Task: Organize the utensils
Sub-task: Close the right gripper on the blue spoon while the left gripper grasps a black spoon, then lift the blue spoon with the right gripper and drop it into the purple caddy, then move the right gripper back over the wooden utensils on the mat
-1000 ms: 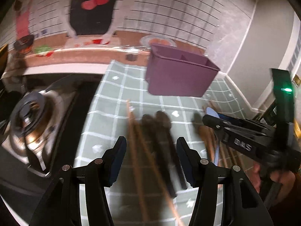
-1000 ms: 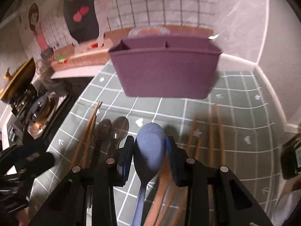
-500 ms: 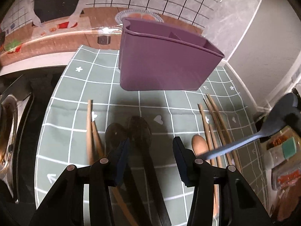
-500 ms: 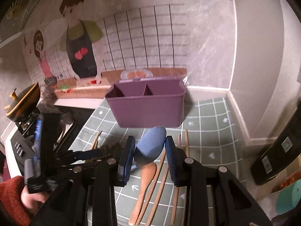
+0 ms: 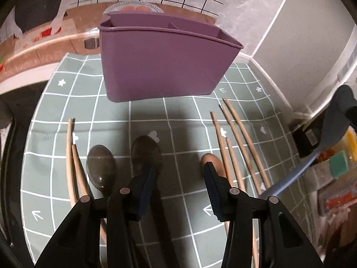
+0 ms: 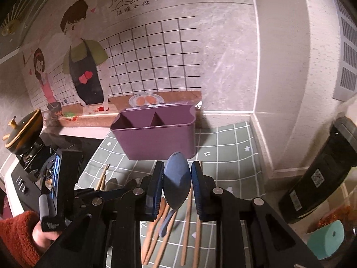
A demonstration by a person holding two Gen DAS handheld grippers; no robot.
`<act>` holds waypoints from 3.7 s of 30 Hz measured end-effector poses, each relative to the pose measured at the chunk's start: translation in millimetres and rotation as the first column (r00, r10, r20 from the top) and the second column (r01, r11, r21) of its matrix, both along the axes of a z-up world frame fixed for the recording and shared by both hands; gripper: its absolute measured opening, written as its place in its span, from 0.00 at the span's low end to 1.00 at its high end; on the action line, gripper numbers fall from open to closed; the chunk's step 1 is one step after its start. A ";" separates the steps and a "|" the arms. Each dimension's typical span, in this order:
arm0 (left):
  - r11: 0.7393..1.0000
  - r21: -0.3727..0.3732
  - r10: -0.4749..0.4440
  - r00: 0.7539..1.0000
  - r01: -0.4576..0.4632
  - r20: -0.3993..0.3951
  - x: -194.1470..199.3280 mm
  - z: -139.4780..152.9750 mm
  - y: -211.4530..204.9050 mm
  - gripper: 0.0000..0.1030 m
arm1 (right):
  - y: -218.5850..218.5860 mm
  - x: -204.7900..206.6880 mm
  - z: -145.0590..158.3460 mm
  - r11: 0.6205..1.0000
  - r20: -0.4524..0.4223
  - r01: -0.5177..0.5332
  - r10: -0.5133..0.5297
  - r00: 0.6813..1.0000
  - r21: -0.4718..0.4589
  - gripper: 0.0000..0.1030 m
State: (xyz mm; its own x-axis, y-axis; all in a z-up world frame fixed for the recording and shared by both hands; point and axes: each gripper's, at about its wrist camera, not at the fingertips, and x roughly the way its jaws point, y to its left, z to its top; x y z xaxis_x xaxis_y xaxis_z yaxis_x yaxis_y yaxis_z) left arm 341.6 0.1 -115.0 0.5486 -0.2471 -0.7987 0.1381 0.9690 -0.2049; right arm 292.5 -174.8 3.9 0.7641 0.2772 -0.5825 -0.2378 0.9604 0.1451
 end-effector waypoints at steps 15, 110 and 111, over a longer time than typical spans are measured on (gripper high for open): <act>0.995 0.076 0.062 0.998 -0.060 -0.027 17.7 -13.0 4.8 0.39 | -8.4 -7.6 -3.8 1.000 -0.010 0.006 -0.006 1.000 0.017 0.22; 0.976 -0.071 0.220 0.919 -0.208 0.326 -29.2 123.7 73.9 0.41 | 9.4 61.8 36.7 0.990 0.048 0.019 -0.012 0.999 -0.140 0.48; 0.975 -0.068 0.221 0.923 -0.211 0.314 -36.8 118.1 75.3 0.41 | 8.7 57.9 35.0 0.990 0.044 0.022 -0.016 0.999 -0.141 0.48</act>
